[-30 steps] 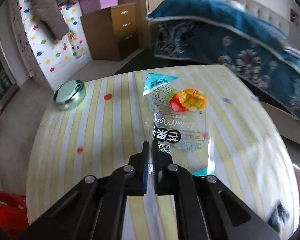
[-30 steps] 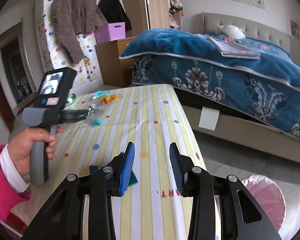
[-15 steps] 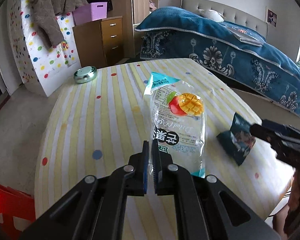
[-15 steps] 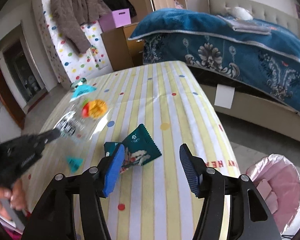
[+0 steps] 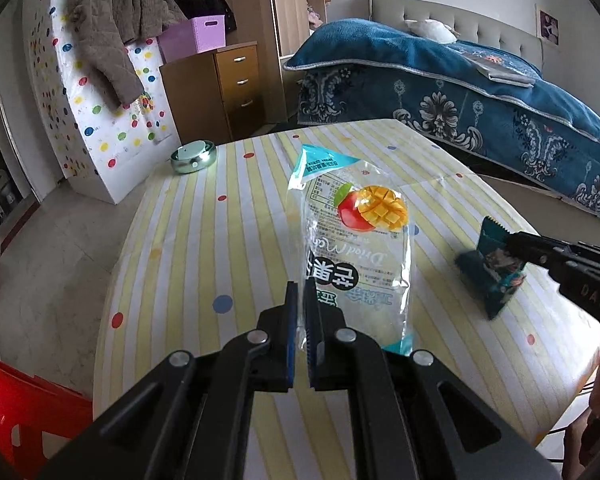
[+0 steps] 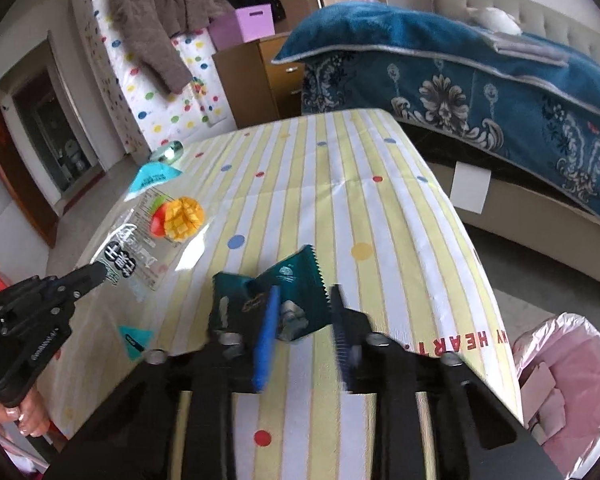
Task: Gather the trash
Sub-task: 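Grasp the teal snack packet with the right tool while the left tool holds the mango bag, then drop the mango bag and teal packet into the pink wastebasket with both tools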
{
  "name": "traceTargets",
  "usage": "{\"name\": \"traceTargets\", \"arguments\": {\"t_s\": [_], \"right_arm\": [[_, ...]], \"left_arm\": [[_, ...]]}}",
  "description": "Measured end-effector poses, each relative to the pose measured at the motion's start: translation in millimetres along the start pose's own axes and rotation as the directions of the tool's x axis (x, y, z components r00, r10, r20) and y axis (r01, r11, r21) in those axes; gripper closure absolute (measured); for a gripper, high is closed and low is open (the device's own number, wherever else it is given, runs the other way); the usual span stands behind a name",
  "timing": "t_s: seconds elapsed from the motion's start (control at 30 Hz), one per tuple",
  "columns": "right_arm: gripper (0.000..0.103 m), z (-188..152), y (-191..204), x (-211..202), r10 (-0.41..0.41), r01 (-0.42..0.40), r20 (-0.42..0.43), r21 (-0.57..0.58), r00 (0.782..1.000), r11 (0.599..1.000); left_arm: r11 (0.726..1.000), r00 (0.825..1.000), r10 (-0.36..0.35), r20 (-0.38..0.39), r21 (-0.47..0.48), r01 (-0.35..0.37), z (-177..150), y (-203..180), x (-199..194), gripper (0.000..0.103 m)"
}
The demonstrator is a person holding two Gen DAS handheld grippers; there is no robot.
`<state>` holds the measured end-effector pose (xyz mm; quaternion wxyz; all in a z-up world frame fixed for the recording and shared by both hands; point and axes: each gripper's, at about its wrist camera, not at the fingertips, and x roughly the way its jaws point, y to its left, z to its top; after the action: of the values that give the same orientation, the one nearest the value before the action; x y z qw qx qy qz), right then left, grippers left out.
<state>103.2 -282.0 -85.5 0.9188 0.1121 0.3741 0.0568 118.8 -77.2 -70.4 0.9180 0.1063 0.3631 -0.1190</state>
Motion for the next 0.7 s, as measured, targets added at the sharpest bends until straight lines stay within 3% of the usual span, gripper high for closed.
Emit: {"name": "traceTargets", "arguments": {"t_s": [0.03,0.13,0.4,0.7], "right_arm": [[0.098,-0.7,0.4,-2.6,0.001,-0.001,0.009,0.0,1.0,1.0],[0.101,-5.3,4.0,-24.6,-0.005,0.005,0.07,0.008,0.998,1.0],[0.102,-8.8,8.8,-71.2,-0.06,0.061,0.144,-0.005,0.988,0.998],[0.102,-29.0,-12.0,-136.5,-0.143,0.139,0.207,0.031,0.968,0.99]], "left_arm": [[1.0,1.0,0.001,0.005,0.001,-0.001,0.1,-0.1,-2.4,0.101],[1.0,1.0,-0.004,0.024,0.007,0.003,0.0,-2.5,-14.2,0.101],[0.998,0.996,-0.046,0.077,0.043,0.043,-4.3,-21.3,-57.9,0.101],[0.987,0.986,-0.119,0.118,0.118,0.105,-11.8,-69.9,-94.8,0.101]]}}
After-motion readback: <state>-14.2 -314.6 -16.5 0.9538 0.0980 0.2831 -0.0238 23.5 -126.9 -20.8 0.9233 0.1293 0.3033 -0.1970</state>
